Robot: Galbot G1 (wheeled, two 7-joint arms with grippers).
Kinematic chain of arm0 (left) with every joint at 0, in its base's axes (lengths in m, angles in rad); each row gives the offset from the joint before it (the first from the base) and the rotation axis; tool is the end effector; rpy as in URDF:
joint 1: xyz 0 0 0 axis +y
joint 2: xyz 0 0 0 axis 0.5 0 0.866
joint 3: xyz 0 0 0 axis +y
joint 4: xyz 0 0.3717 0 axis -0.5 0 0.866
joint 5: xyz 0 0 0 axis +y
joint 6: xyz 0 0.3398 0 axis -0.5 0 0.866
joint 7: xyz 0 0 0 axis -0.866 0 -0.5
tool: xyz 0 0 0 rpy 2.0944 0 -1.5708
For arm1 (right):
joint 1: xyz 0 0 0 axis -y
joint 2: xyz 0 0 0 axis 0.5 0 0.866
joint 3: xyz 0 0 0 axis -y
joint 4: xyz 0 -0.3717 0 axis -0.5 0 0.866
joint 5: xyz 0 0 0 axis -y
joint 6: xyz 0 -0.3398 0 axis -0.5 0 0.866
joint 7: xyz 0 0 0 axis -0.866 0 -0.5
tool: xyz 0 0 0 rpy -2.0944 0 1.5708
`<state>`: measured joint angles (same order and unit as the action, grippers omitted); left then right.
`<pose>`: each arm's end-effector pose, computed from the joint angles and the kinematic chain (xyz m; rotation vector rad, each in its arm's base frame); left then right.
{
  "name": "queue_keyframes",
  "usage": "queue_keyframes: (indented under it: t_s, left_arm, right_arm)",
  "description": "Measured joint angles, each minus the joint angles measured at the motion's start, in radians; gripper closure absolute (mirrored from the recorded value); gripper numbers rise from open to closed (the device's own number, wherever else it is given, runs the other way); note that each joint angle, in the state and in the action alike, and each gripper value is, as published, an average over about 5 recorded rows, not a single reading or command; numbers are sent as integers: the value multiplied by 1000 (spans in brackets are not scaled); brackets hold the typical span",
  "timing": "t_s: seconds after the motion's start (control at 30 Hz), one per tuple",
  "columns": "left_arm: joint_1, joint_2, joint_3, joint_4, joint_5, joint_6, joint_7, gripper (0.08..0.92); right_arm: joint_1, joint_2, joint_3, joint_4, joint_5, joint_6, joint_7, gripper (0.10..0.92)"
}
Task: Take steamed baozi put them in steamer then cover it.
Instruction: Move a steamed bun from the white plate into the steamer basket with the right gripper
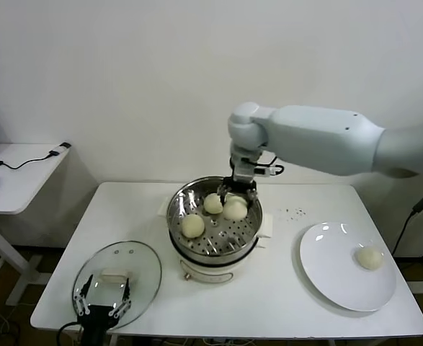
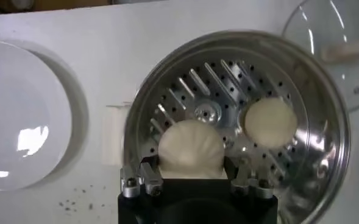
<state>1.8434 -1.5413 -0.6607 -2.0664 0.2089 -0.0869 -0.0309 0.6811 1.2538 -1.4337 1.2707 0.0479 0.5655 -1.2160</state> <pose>0.0579 0.0470 -0.3577 0.1133 -2.8868 -0.4662 0.5548 0.1385 -0.0358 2.1638 -0.1103 2.2093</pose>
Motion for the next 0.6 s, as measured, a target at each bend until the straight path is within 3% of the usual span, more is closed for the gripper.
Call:
queue_keyframes:
  t_s: [0.6]
  left_arm:
    - [6, 1, -11, 13, -13, -7, -2, 177]
  right_arm:
    - [-107, 92, -6, -2, -49, 36, 16, 292]
